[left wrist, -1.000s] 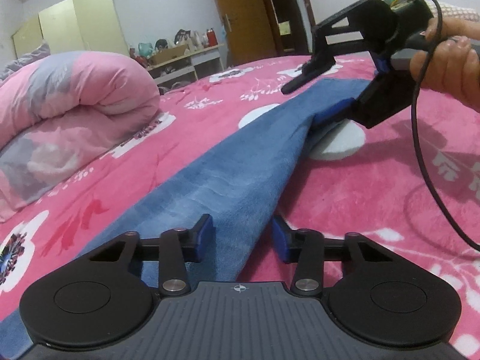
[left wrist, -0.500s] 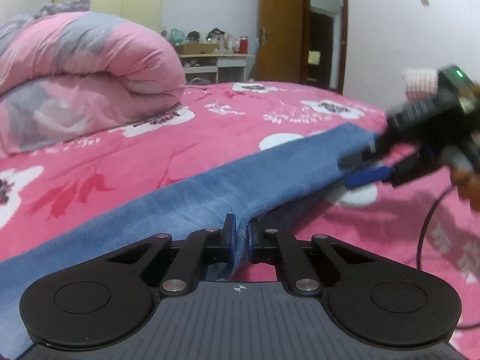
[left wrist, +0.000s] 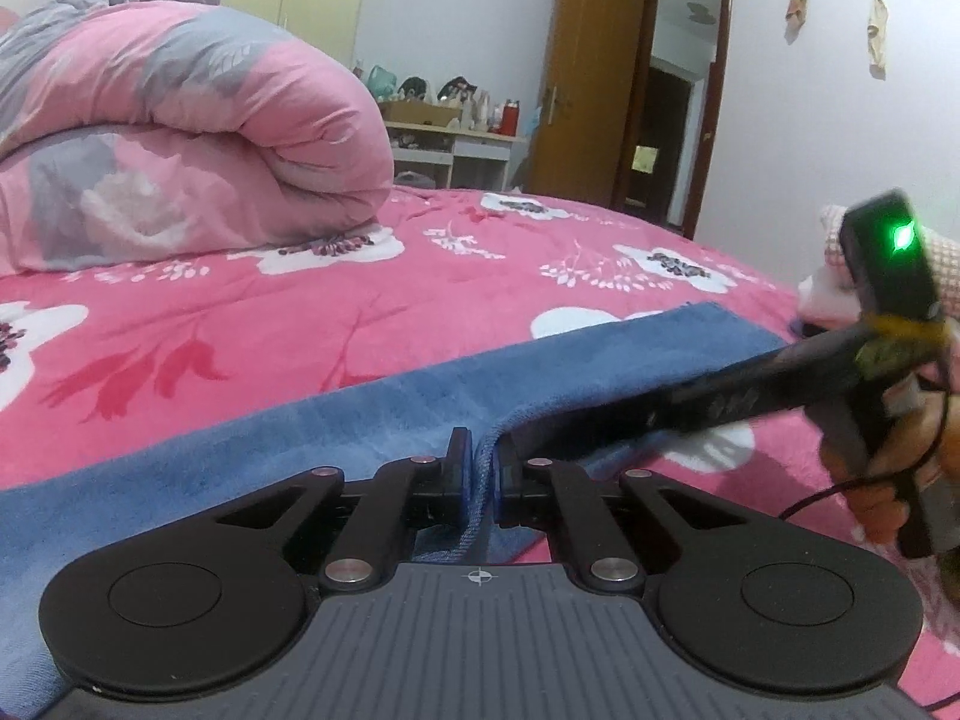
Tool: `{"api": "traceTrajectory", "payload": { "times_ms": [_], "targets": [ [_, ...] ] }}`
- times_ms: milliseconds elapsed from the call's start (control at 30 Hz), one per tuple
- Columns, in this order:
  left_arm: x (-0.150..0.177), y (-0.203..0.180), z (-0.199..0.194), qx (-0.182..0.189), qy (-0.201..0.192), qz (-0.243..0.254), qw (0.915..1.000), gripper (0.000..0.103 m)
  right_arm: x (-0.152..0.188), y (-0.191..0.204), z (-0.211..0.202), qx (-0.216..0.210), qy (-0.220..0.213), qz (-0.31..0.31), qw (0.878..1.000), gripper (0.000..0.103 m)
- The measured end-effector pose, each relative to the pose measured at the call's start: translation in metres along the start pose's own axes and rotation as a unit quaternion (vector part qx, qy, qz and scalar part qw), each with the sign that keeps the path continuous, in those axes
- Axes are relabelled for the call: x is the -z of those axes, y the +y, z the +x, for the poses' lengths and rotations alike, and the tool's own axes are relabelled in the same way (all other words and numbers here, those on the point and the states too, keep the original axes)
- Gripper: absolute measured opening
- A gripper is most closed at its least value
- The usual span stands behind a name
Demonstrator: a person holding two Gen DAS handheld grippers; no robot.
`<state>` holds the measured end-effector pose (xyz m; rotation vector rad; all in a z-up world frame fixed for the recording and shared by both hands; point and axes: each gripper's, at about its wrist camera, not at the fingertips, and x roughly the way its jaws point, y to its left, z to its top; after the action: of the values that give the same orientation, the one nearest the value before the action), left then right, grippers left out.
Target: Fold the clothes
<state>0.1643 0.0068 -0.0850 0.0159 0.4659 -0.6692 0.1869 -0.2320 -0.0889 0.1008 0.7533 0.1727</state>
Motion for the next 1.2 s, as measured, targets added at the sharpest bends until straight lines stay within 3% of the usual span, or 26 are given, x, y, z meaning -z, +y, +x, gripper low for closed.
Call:
{"api": "traceTrajectory", "payload": {
  "times_ms": [67, 200, 333, 500, 700, 833, 1033, 1133, 1200],
  "targets": [
    [-0.001, 0.001, -0.001, 0.001, 0.0, -0.001, 1.0, 0.005, 0.008, 0.005, 0.005, 0.017, 0.009, -0.02, 1.0, 0.037],
    [-0.003, 0.005, 0.0, 0.008, 0.003, -0.009, 0.9999, 0.005, 0.024, 0.009, -0.02, 0.01, 0.036, -0.037, 0.999, 0.038],
    [-0.003, 0.008, 0.001, 0.017, 0.009, -0.02, 0.9996, 0.005, 0.022, 0.018, -0.034, 0.012, 0.03, -0.064, 0.997, 0.037],
    [-0.003, 0.009, 0.001, 0.022, 0.012, -0.022, 0.9994, 0.005, -0.001, 0.034, -0.032, -0.024, -0.009, -0.065, 0.998, 0.037],
    [-0.002, 0.009, 0.0, 0.029, 0.015, -0.018, 0.9993, 0.005, 0.008, 0.049, 0.002, -0.114, 0.051, -0.042, 0.991, 0.037],
    [-0.003, 0.013, 0.0, 0.038, 0.018, -0.029, 0.9987, 0.005, 0.006, 0.058, -0.002, -0.134, 0.023, -0.059, 0.989, 0.037],
    [-0.008, 0.026, 0.004, 0.06, 0.022, -0.055, 0.9964, 0.005, 0.014, 0.072, -0.011, -0.156, 0.032, -0.14, 0.977, 0.037],
    [-0.009, 0.035, 0.006, 0.073, 0.025, -0.082, 0.9936, 0.005, 0.005, 0.066, -0.004, -0.139, 0.004, -0.106, 0.985, 0.037],
    [-0.011, 0.04, 0.007, 0.08, 0.026, -0.094, 0.992, 0.005, 0.008, 0.07, 0.005, -0.168, 0.024, -0.115, 0.979, 0.034]
  ]
}}
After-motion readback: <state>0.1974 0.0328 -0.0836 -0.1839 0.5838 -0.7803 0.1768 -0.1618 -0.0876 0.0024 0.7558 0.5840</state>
